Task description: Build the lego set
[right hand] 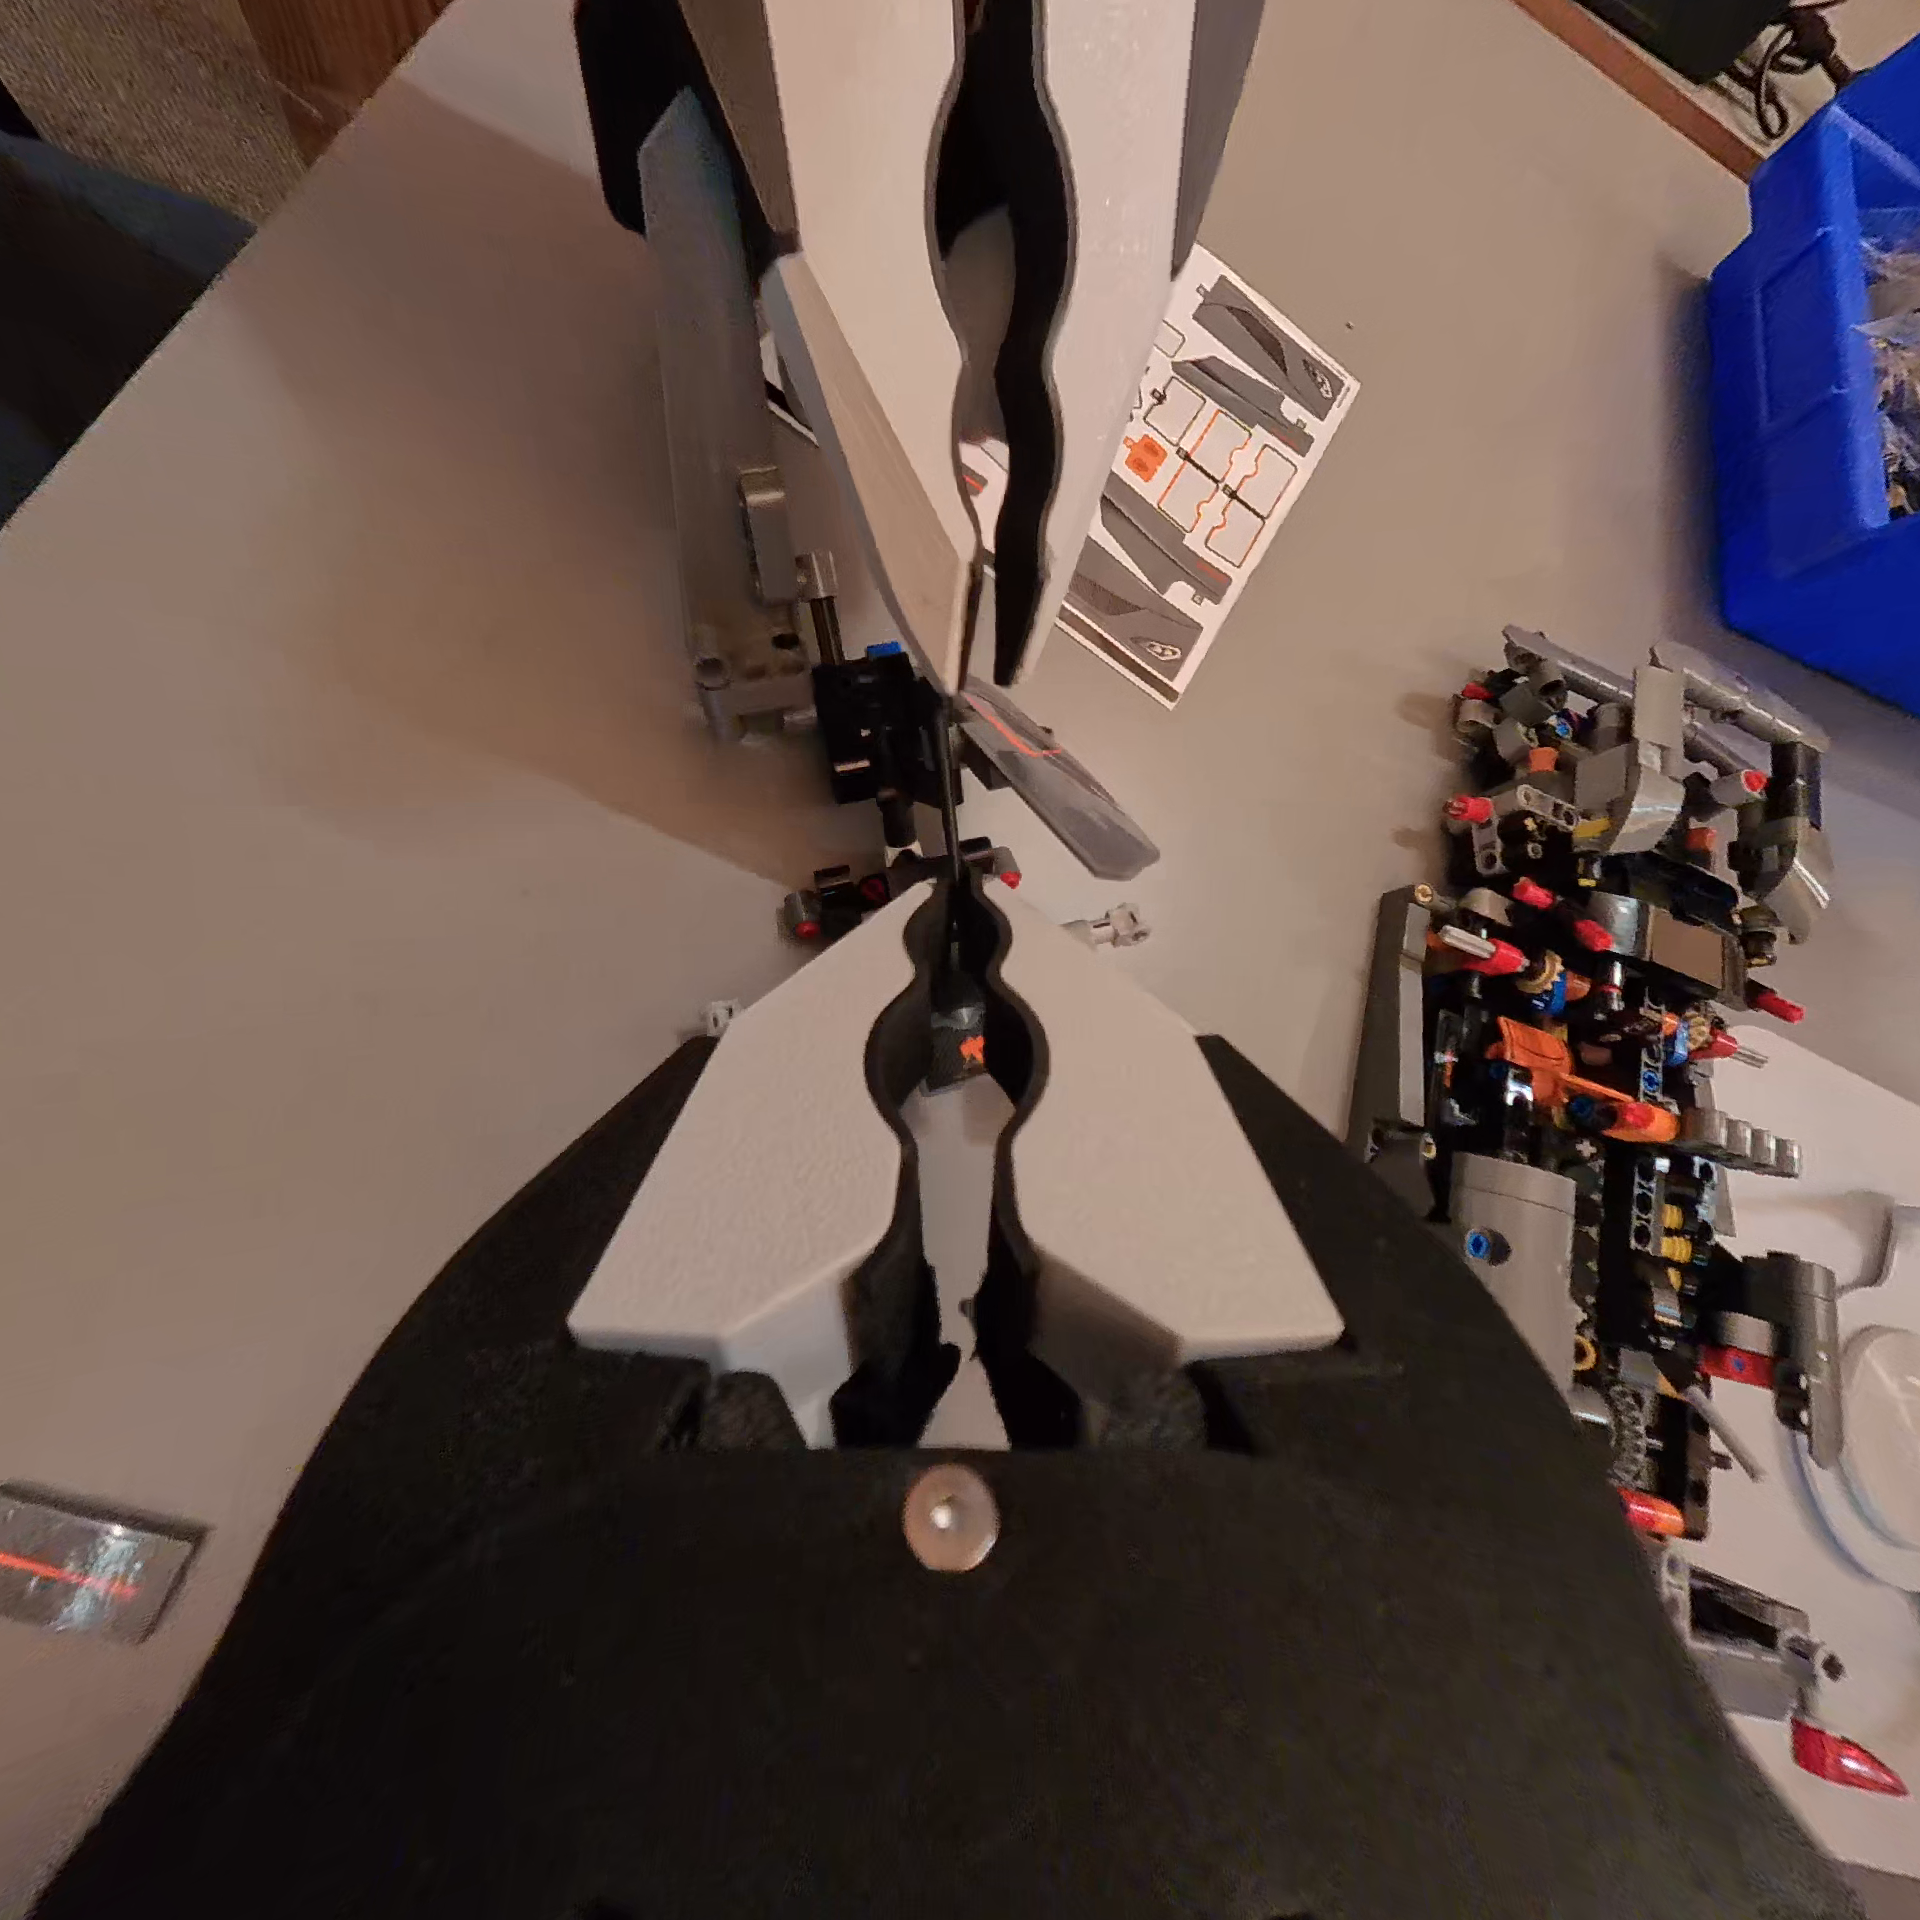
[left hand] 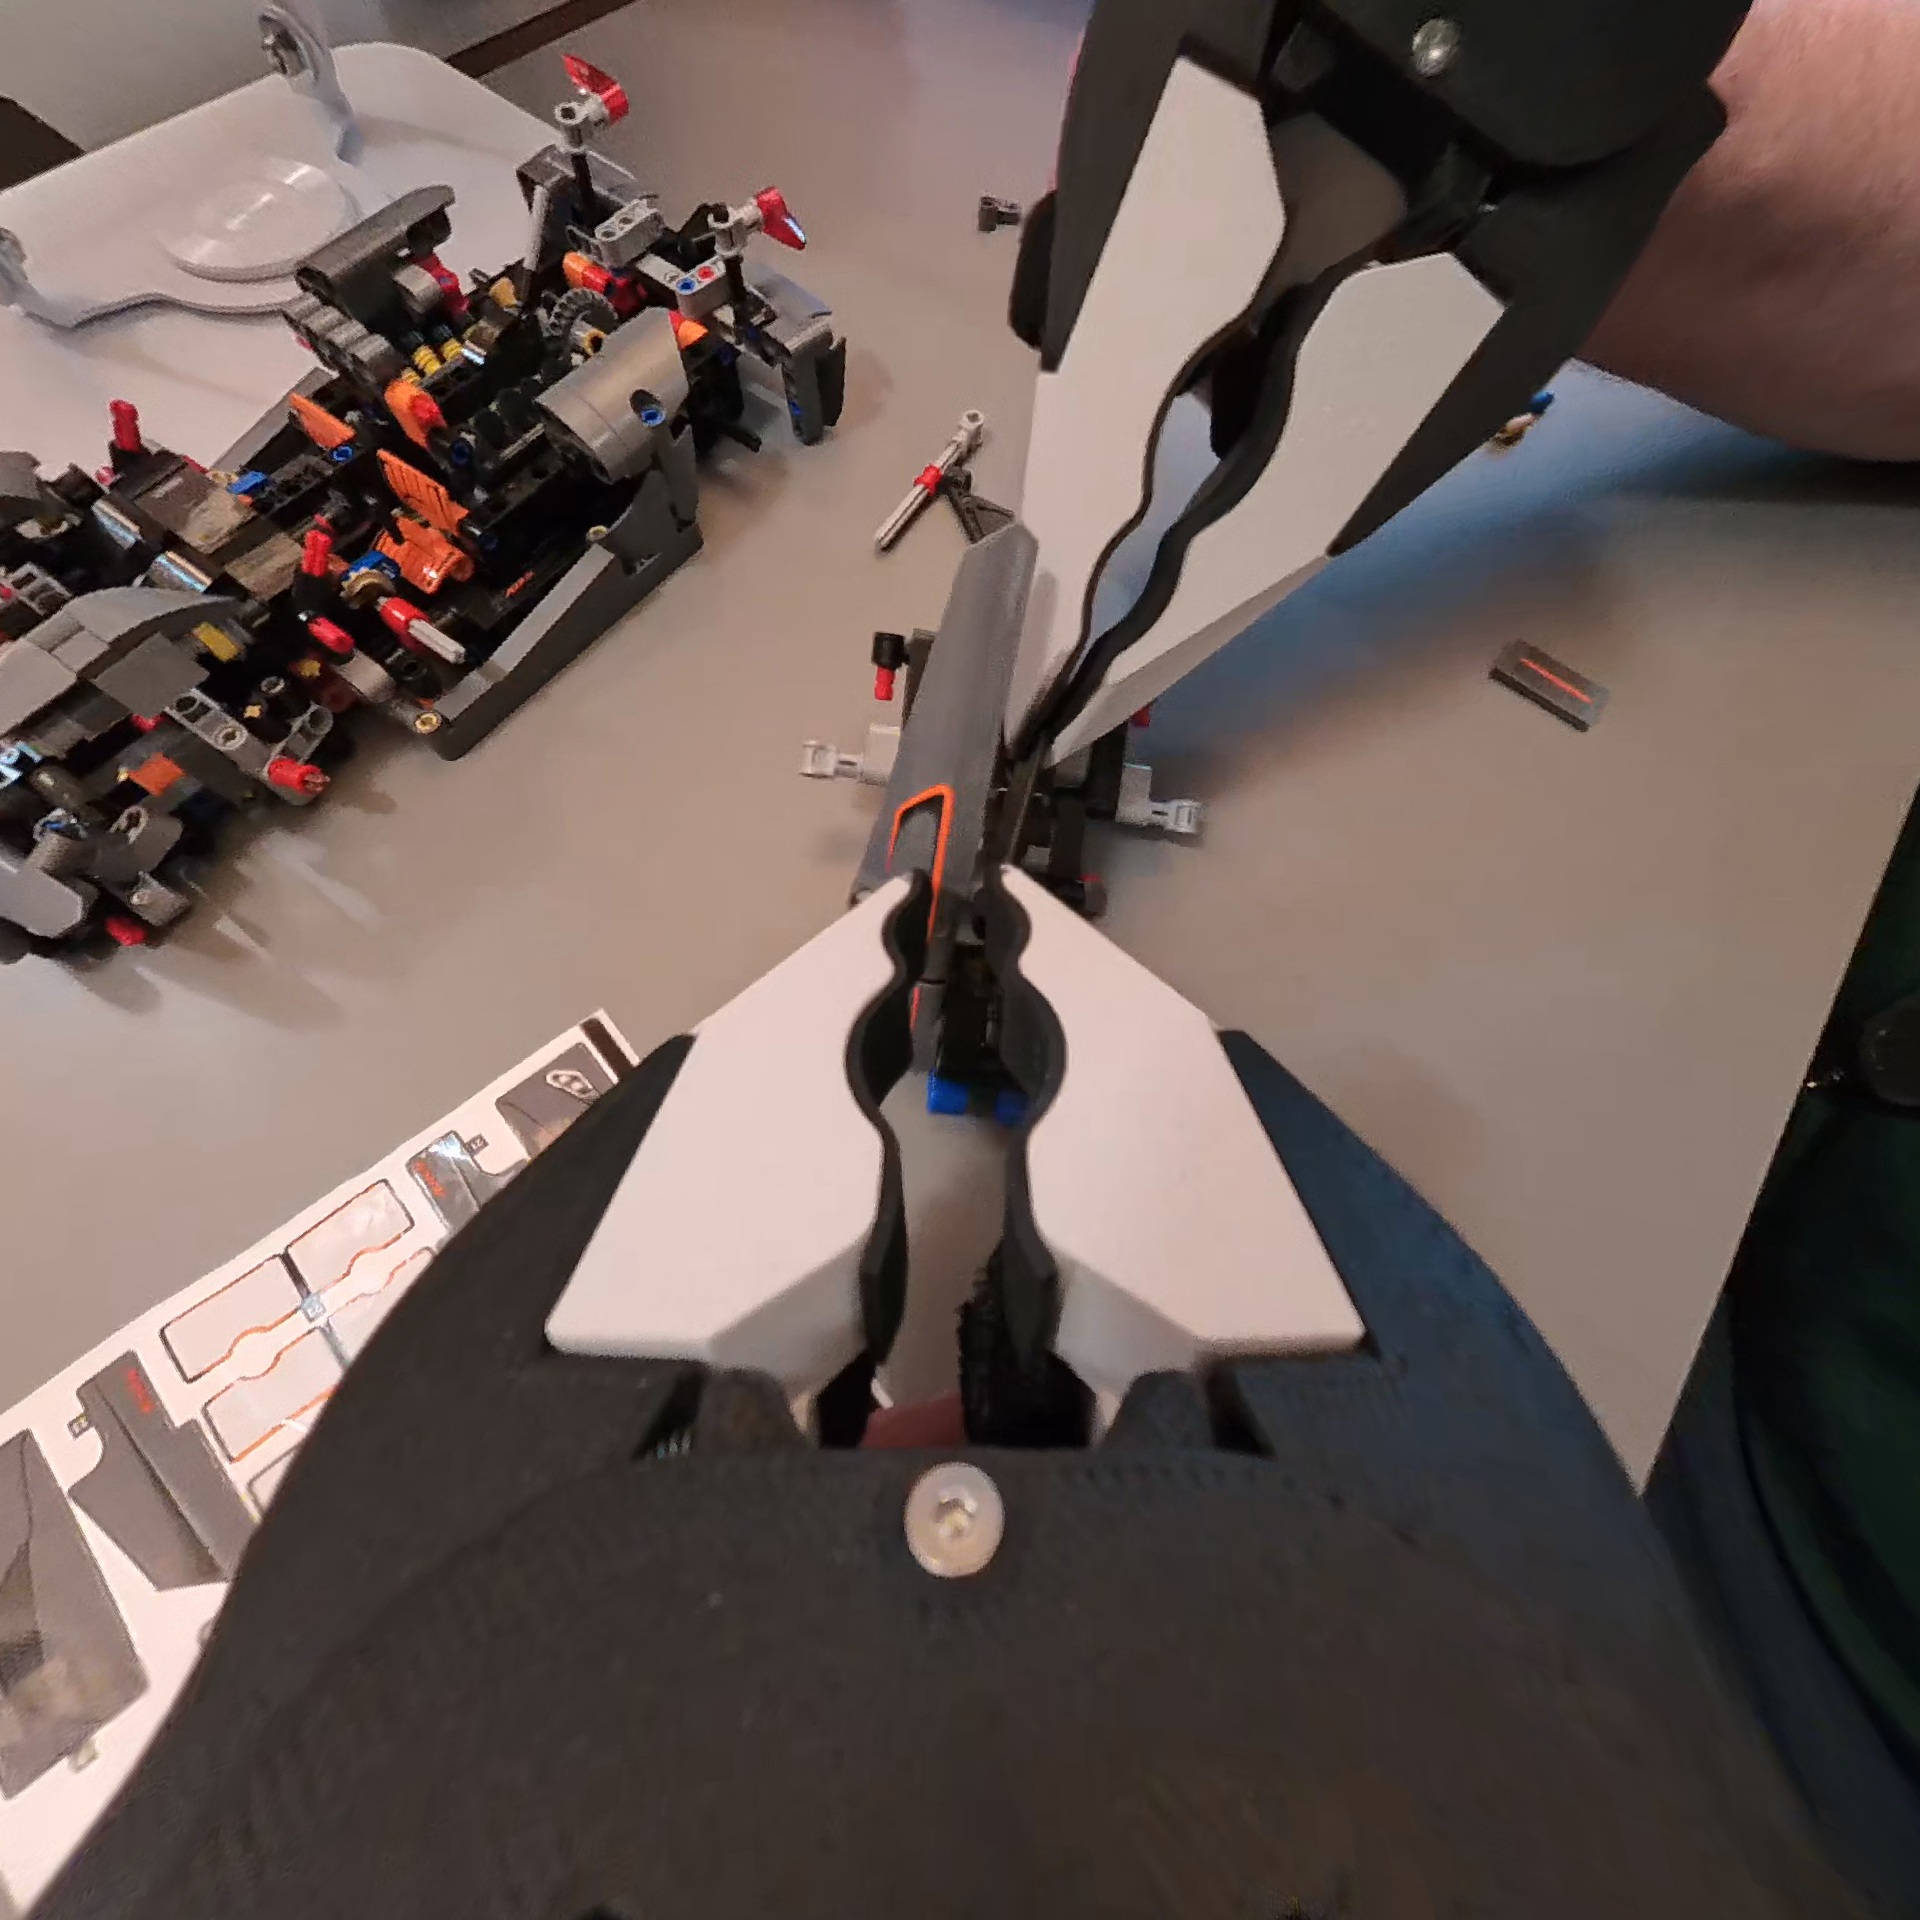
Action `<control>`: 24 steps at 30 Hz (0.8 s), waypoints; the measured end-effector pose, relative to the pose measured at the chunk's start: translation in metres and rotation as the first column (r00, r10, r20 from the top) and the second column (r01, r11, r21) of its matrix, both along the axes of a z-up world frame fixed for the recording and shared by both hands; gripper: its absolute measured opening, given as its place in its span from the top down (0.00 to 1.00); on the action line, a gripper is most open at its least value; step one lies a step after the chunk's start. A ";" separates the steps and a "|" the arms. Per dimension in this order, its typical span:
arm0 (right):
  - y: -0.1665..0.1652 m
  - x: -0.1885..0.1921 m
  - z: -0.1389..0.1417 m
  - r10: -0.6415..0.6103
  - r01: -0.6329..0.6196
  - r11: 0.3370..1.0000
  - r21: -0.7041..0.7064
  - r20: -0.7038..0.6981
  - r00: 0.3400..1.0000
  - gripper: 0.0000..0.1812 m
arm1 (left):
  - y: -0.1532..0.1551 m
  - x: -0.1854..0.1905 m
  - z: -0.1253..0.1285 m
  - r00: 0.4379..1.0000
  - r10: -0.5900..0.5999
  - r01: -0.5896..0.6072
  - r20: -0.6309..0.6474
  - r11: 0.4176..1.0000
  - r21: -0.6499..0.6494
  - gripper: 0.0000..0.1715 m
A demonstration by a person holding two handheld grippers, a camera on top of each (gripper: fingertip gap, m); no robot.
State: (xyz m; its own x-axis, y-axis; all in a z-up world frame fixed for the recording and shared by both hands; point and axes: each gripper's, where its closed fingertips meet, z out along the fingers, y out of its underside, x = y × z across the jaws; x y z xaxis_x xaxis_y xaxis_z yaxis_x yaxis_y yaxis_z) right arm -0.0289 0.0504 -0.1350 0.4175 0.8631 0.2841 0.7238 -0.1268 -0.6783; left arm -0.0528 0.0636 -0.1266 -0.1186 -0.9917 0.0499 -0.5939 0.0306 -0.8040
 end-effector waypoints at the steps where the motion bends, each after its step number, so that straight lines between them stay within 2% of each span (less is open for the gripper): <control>1: 0.002 0.002 0.001 -0.010 0.010 1.000 -0.009 -0.006 1.000 1.00 | 0.001 0.000 0.001 1.000 -0.001 0.001 -0.004 1.000 0.010 0.96; 6: 0.005 0.005 0.001 -0.010 0.009 1.000 -0.029 -0.036 0.999 1.00 | -0.003 0.003 0.004 0.999 -0.027 0.028 -0.028 1.000 0.011 0.93; 10: 0.009 0.007 0.002 -0.028 0.022 0.997 -0.075 -0.086 0.996 1.00 | -0.002 0.005 -0.003 0.994 -0.042 0.046 -0.099 0.998 0.048 0.92; 14: 0.011 0.007 0.007 -0.028 0.017 0.995 -0.097 -0.109 0.994 1.00 | 0.005 0.005 -0.014 0.983 -0.018 0.039 -0.182 0.992 0.116 0.95; 21: 0.013 0.008 0.010 -0.025 0.002 0.990 -0.142 -0.157 0.987 1.00 | 0.008 0.008 -0.016 0.980 -0.009 0.037 -0.199 0.990 0.139 0.97; 24: 0.012 0.014 0.016 -0.036 -0.002 0.985 -0.175 -0.215 0.976 0.94 | 0.008 0.009 -0.016 0.980 0.001 0.029 -0.198 0.988 0.151 0.97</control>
State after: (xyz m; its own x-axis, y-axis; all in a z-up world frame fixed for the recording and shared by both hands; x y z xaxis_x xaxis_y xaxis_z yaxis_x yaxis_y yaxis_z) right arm -0.0148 0.0620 -0.1185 0.4675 0.8834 0.0322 0.5585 -0.2669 -0.7854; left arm -0.0437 0.0719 -0.1422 -0.1354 -0.9877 -0.0784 -0.7384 0.1533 -0.6567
